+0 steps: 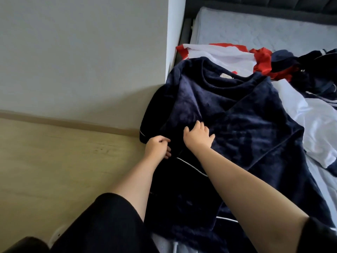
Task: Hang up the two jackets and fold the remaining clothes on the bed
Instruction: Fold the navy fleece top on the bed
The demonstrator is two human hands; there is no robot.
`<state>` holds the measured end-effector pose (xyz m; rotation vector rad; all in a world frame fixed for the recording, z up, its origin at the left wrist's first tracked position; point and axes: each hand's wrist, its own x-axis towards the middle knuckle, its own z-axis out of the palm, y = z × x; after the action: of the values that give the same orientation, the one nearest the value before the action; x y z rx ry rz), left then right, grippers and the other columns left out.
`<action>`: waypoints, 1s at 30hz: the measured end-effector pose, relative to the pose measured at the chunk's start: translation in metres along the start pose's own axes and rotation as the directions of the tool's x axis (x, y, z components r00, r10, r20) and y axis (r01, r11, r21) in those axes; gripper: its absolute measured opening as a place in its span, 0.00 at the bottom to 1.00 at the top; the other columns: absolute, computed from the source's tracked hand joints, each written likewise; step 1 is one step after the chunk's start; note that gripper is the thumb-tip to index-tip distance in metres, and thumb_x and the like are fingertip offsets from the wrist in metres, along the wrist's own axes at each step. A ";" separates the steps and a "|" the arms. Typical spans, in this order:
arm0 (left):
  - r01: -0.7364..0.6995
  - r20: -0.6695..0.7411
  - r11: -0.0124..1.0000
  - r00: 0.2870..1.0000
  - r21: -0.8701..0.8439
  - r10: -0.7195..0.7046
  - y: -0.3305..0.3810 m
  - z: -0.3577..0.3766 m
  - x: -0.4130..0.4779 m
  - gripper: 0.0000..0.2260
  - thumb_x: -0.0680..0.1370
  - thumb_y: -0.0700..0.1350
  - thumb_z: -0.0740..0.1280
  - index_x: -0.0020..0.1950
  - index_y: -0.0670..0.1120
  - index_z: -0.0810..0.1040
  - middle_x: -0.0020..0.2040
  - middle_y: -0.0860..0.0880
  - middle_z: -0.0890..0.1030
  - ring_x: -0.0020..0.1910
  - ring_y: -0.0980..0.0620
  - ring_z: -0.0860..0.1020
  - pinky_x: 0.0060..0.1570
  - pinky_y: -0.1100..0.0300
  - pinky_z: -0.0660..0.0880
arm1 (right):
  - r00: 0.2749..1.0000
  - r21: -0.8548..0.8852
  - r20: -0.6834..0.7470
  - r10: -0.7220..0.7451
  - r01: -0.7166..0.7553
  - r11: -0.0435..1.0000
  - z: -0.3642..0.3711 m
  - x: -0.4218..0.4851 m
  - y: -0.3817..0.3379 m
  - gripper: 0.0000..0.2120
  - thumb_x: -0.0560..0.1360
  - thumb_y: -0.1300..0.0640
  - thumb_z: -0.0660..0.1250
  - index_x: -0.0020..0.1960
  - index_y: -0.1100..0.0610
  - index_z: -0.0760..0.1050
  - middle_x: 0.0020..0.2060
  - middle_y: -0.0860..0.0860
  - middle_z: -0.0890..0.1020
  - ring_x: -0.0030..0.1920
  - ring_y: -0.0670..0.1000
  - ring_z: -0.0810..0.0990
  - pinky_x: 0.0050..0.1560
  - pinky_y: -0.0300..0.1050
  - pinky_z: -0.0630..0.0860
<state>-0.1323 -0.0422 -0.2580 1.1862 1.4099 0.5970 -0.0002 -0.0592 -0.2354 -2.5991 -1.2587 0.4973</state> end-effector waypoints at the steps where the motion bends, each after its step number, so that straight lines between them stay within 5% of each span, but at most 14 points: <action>1: 0.040 -0.015 0.994 0.999 -0.099 -0.041 0.003 -0.002 0.005 0.11 0.80 0.36 0.55 0.50 0.42 0.77 0.31 0.46 0.76 0.18 0.58 0.74 0.18 0.67 0.68 | 1.000 -0.002 -0.016 0.019 -0.019 1.000 0.002 0.005 -0.001 0.27 0.79 0.45 0.50 0.73 0.58 0.58 0.72 0.55 0.63 0.72 0.55 0.59 0.68 0.60 0.54; 3: 0.135 -0.007 0.912 0.989 -0.387 -0.149 0.012 -0.007 0.015 0.09 0.81 0.38 0.55 0.51 0.44 0.76 0.35 0.46 0.77 0.21 0.57 0.77 0.20 0.68 0.71 | 0.998 -0.017 -0.052 0.039 -0.040 0.999 0.003 0.016 -0.001 0.25 0.79 0.45 0.50 0.69 0.59 0.63 0.67 0.55 0.68 0.67 0.56 0.63 0.64 0.57 0.59; 6: 0.222 0.117 0.587 0.970 -0.779 -0.211 0.027 -0.013 0.034 0.10 0.82 0.41 0.56 0.60 0.43 0.73 0.45 0.44 0.78 0.39 0.49 0.81 0.31 0.61 0.78 | 0.997 -0.059 -0.043 0.056 -0.059 0.997 0.001 0.033 0.000 0.24 0.78 0.45 0.51 0.68 0.59 0.63 0.66 0.55 0.68 0.66 0.58 0.64 0.62 0.56 0.61; 10: 0.247 0.198 0.417 0.967 -0.875 -0.158 0.050 -0.007 0.064 0.18 0.83 0.40 0.53 0.73 0.41 0.63 0.67 0.40 0.72 0.66 0.43 0.71 0.56 0.55 0.71 | 0.998 -0.176 0.037 0.045 -0.037 0.984 0.004 0.052 0.002 0.26 0.77 0.43 0.52 0.69 0.58 0.61 0.66 0.55 0.66 0.66 0.58 0.64 0.61 0.56 0.62; 14: 0.266 0.227 0.324 0.962 -0.908 -0.153 0.075 -0.004 0.088 0.20 0.82 0.42 0.54 0.75 0.43 0.58 0.71 0.38 0.65 0.70 0.40 0.66 0.66 0.49 0.63 | 0.999 -0.238 0.035 0.041 -0.031 0.971 0.013 0.058 0.002 0.24 0.76 0.44 0.51 0.66 0.58 0.62 0.64 0.55 0.67 0.64 0.58 0.65 0.59 0.57 0.62; 16: 0.278 0.245 0.322 0.960 -0.905 -0.138 0.083 -0.007 0.097 0.20 0.82 0.41 0.56 0.74 0.43 0.60 0.70 0.39 0.66 0.67 0.40 0.70 0.64 0.47 0.66 | 0.999 -0.249 0.029 0.036 -0.028 0.968 0.015 0.063 0.002 0.24 0.76 0.44 0.51 0.66 0.57 0.62 0.64 0.55 0.67 0.64 0.58 0.65 0.59 0.57 0.63; 19: 0.257 0.211 0.585 0.966 -0.770 -0.146 0.087 -0.012 0.108 0.16 0.81 0.40 0.57 0.69 0.45 0.64 0.56 0.42 0.74 0.49 0.45 0.78 0.46 0.50 0.74 | 0.999 -0.256 0.026 0.037 -0.029 0.966 0.017 0.069 0.002 0.24 0.76 0.44 0.51 0.66 0.57 0.62 0.64 0.55 0.68 0.64 0.58 0.65 0.59 0.58 0.63; 23: 0.156 0.131 0.963 0.983 -0.219 -0.129 0.080 -0.022 0.118 0.14 0.79 0.41 0.62 0.64 0.46 0.67 0.47 0.48 0.75 0.44 0.50 0.76 0.47 0.54 0.72 | 0.999 -0.286 0.020 0.027 -0.020 0.958 0.020 0.070 0.001 0.24 0.76 0.44 0.51 0.65 0.57 0.62 0.63 0.55 0.68 0.64 0.58 0.66 0.58 0.57 0.63; 25: 0.036 0.069 0.996 0.997 0.084 -0.041 0.076 -0.028 0.122 0.15 0.77 0.43 0.66 0.62 0.44 0.72 0.49 0.48 0.76 0.47 0.48 0.76 0.46 0.57 0.72 | 1.000 -0.291 0.017 0.017 -0.012 0.957 0.020 0.070 0.001 0.24 0.76 0.44 0.50 0.65 0.57 0.62 0.63 0.55 0.68 0.63 0.58 0.66 0.57 0.57 0.64; 28: -0.104 0.018 0.886 0.994 0.453 0.107 0.072 -0.040 0.125 0.11 0.73 0.45 0.69 0.52 0.42 0.78 0.56 0.42 0.75 0.55 0.43 0.76 0.51 0.56 0.72 | 1.000 -0.288 0.021 0.013 -0.006 0.958 0.018 0.070 0.002 0.24 0.76 0.43 0.50 0.65 0.57 0.62 0.63 0.55 0.68 0.63 0.58 0.66 0.57 0.57 0.64; 30: -0.136 0.013 0.885 0.989 0.445 0.145 0.076 -0.050 0.125 0.04 0.72 0.45 0.66 0.44 0.45 0.77 0.49 0.44 0.78 0.50 0.44 0.77 0.45 0.57 0.71 | 0.999 -0.285 0.029 0.014 -0.005 0.959 0.018 0.069 0.002 0.24 0.76 0.43 0.50 0.65 0.57 0.62 0.63 0.55 0.68 0.63 0.58 0.65 0.57 0.57 0.64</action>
<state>-0.1361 0.1101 -0.2331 1.6618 1.5351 0.3921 0.0344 -0.0050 -0.2672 -2.8423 -1.4228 0.3840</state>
